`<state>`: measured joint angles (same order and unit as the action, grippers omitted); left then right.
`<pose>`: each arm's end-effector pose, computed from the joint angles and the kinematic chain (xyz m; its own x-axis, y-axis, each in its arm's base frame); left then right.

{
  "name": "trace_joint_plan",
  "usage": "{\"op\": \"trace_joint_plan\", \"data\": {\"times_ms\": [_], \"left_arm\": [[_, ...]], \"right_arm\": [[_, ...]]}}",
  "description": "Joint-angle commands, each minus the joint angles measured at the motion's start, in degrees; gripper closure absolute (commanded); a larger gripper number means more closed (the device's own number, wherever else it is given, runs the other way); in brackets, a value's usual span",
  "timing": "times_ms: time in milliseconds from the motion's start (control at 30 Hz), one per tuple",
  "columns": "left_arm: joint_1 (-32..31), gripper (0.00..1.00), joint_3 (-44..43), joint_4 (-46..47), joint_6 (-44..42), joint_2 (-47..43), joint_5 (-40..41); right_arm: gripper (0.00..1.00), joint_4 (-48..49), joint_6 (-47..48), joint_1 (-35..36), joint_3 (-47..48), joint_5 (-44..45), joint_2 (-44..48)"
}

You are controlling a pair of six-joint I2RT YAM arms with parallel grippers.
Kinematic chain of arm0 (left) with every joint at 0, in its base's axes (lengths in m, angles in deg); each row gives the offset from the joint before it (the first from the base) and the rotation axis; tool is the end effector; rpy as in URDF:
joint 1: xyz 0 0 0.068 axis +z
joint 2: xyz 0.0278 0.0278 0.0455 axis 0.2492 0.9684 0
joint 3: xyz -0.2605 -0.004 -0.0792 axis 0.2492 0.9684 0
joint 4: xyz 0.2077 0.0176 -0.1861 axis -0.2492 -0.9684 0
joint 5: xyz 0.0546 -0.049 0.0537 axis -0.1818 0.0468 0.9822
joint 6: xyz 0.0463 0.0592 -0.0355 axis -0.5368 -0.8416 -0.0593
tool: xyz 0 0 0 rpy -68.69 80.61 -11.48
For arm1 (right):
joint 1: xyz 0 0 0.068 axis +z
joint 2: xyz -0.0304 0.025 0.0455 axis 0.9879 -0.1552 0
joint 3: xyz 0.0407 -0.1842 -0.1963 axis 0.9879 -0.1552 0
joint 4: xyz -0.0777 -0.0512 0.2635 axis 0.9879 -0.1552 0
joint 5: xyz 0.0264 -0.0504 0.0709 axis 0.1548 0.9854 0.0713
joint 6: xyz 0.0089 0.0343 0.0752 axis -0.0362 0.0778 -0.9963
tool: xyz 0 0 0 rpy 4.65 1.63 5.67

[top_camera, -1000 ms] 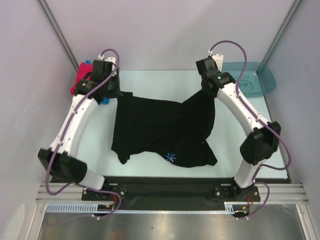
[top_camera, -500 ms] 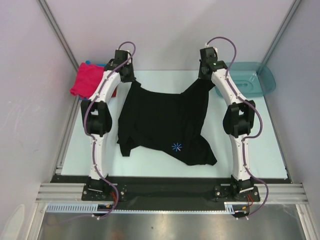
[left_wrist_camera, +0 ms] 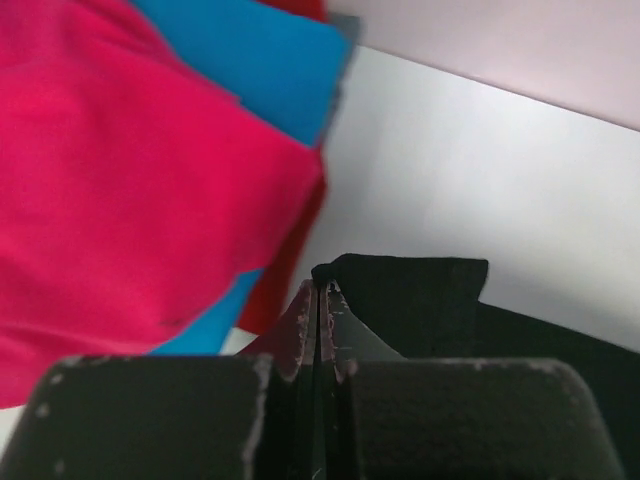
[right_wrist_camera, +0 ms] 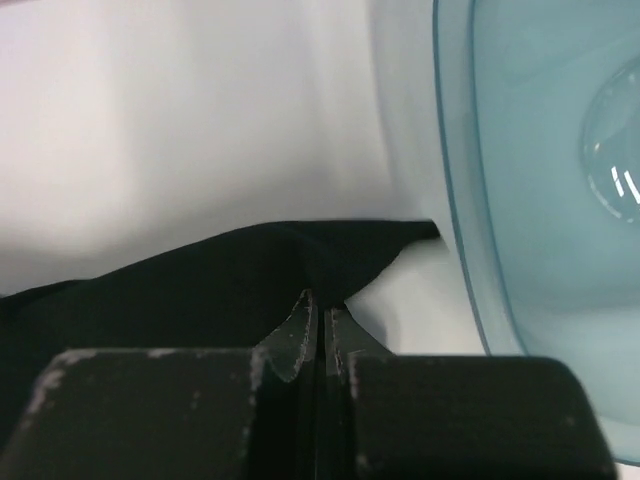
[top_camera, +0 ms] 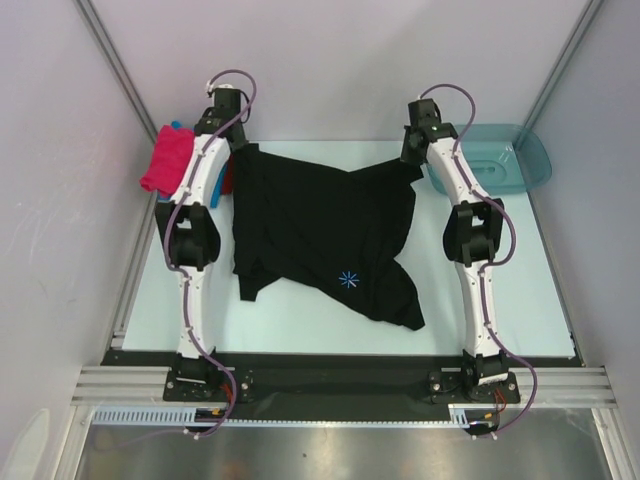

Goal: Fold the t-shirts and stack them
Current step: Flatten the tshirt out

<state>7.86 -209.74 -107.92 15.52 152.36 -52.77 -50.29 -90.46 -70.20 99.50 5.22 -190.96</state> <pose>0.5773 -0.0429 0.2745 -0.5825 -0.1634 -0.7962 -0.2877 0.9576 0.0140 0.5842 0.1020 0.2209 -0.7260 0.1198 -0.6772 0.0947 0.9927 0.0741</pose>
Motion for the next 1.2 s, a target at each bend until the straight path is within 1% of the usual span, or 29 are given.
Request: {"op": "trace_joint_plan", "data": {"times_ms": [0,33,67,100,133,167,200,233,267,333,367,400,500,533,567,600,633,667,700,733,767,800,833,867,933,1033,1067,1167], "left_arm": [[1.56,1.0,-0.54,-1.63,0.68,-3.21,6.48],[1.65,0.99,-0.27,-1.72,0.68,-3.38,6.4],[1.65,0.74,-0.1,-2.85,1.46,-3.47,6.66],[1.65,0.48,0.17,-3.39,1.82,-3.56,5.61],[1.65,0.01,0.0,-4.0,2.08,-3.91,4.3],[1.73,0.0,0.08,-4.79,2.0,-4.26,2.63],[1.56,0.0,1.21,-4.88,2.08,-5.22,-0.43],[1.56,0.0,2.01,-4.97,2.52,-6.97,-1.33],[1.56,0.0,2.89,-5.76,4.79,-8.21,-1.95],[0.6,0.0,6.66,-5.94,6.82,-10.67,-4.14],[-0.02,0.0,8.15,-6.2,7.27,-13.64,-4.59],[-1.5,0.0,11.13,-6.2,7.01,-14.88,-5.29],[-3.88,0.0,18.78,-7.08,7.79,-21.91,-8.62],[-4.5,0.0,21.06,-7.52,8.49,-23.76,-10.03],[-5.2,0.0,23.44,-7.78,8.76,-25.86,-11.69],[-6.34,0.0,27.72,-8.22,8.76,-29.8,-12.23],[-6.7,0.0,29.77,-9.7,9.2,-31.75,-12.76],[-6.96,0.0,32.05,-10.07,9.46,-34.12,-14.77],[-7.14,0.0,37.21,-9.98,9.64,-38.06,-16.79],[-7.14,0.0,39.52,-11.11,10.6,-40.1,-18.29],[-7.32,0.0,41.63,-11.82,11.22,-42.04,-19.78],[-8.01,0.0,45.74,-12.26,11.4,-43.97,-21.01],[-8.46,0.0,47.87,-12.62,11.23,-48.08,-21.46],[-8.72,0.0,50.5,-13.58,11.4,-49.42,-21.29],[-8.9,0.0,51.5,-16.47,9.92,-52.67,-20.42],[-8.72,0.0,50.71,-20.52,8.42,-53.3,-19.53],[-8.72,0.0,50.71,-21.14,8.67,-52.78,-19.79],[-8.73,0.0,50.18,-23.51,8.06,-51.56,-21.29]], "right_arm": [[1.0,-4.03,-0.92,0.11,2.96,0.21,-0.74],[0.94,-4.21,-0.92,0.11,2.96,-0.4,-0.83],[0.84,-4.13,-0.66,0.11,2.18,-0.93,-0.57],[0.57,-4.47,-0.66,0.11,1.99,-1.2,-0.31],[0.47,-4.65,-0.75,0.11,1.64,-1.03,0.13],[0.33,-4.91,-0.75,0.2,1.47,-0.76,1.18],[0.31,-5.26,-0.84,0.29,0.25,0.72,1.97],[0.3,-5.27,-0.92,0.38,-0.64,1.6,3.11],[0.29,-5.18,-1.01,0.46,-1.69,2.4,5.82],[0.29,-4.48,-1.54,0.46,-6.17,4.68,9.43],[0.29,-4.3,-1.89,0.38,-8.1,5.56,13.19],[0.29,-4.3,-2.59,0.46,-11.16,6.87,14.88],[0.28,-7.37,-4.26,0.64,-15.57,7.85,21.3],[0.28,-7.73,-4.7,0.9,-20.02,7.59,23.32],[0.28,-8.34,-5.05,1.77,-22.16,7.68,25.08],[0.28,-9.74,-5.49,2.22,-24.79,8.46,29.01],[0.28,-10.36,-5.93,2.66,-29.34,8.38,30.96],[0.29,-11.24,-6.63,3.53,-32.08,8.12,32.81],[0.29,-12.46,-7.07,3.8,-34.63,6.9,35.0],[0.29,-12.74,-7.16,4.15,-37.27,5.58,38.59],[0.3,-14.48,-8.99,4.16,-42.08,4.26,40.54],[0.3,-15.11,-9.97,4.24,-44.3,2.6,42.39],[0.3,-15.29,-10.06,4.33,-47.02,0.84,45.89],[0.31,-16.51,-10.76,4.42,-50.36,-0.92,47.23],[0.32,-17.83,-11.91,5.03,-53.28,-1.9,51.35],[0.35,-18.45,-12.26,5.3,-58.82,-6.46,54.53],[0.37,-20.54,-13.13,5.56,-59.7,-6.56,55.41],[0.37,-21.35,-14.28,8.54,-63.39,-5.42,58.56]]}}
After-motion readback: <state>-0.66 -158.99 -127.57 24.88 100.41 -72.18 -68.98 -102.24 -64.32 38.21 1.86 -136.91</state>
